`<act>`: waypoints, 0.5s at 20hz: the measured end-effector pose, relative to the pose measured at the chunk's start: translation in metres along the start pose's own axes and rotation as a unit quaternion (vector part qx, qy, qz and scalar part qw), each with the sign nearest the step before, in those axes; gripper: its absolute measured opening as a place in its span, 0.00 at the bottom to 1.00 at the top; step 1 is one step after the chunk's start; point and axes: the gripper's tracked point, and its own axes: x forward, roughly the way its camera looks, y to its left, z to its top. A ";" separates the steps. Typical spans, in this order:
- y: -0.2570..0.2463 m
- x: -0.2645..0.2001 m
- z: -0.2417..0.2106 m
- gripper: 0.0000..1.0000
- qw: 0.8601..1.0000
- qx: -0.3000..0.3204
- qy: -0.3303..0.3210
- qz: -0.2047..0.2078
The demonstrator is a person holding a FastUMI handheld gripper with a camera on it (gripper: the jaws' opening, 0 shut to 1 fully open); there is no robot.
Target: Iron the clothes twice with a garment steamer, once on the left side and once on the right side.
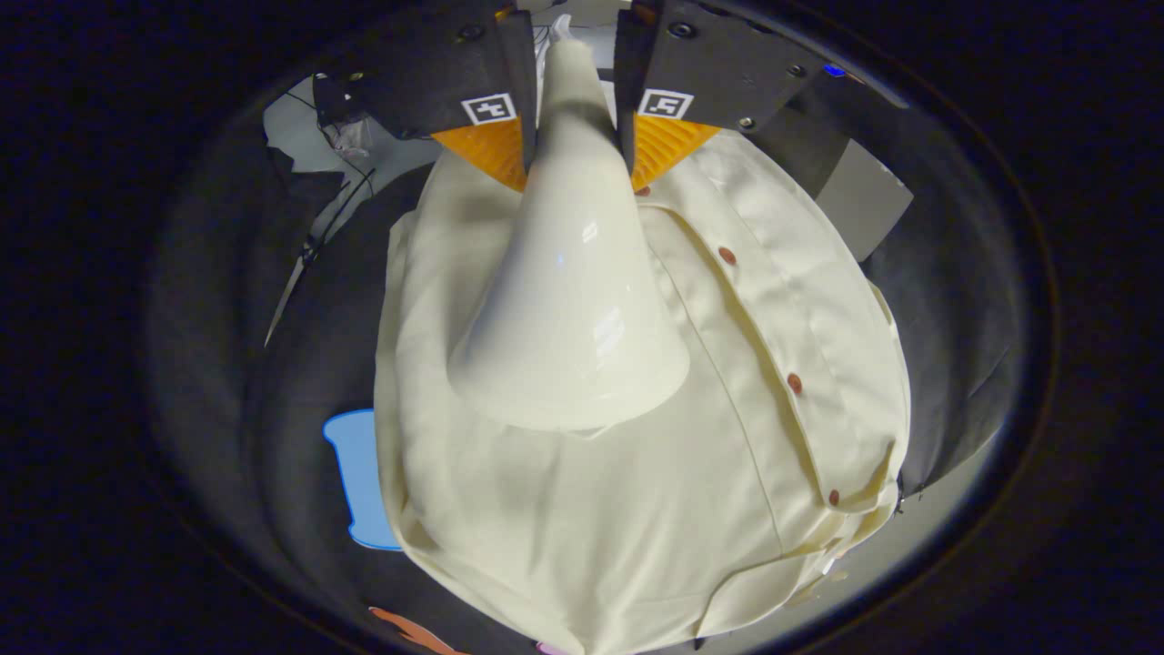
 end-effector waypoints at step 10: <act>-0.014 0.032 -0.100 0.35 0.996 0.006 0.082 -0.030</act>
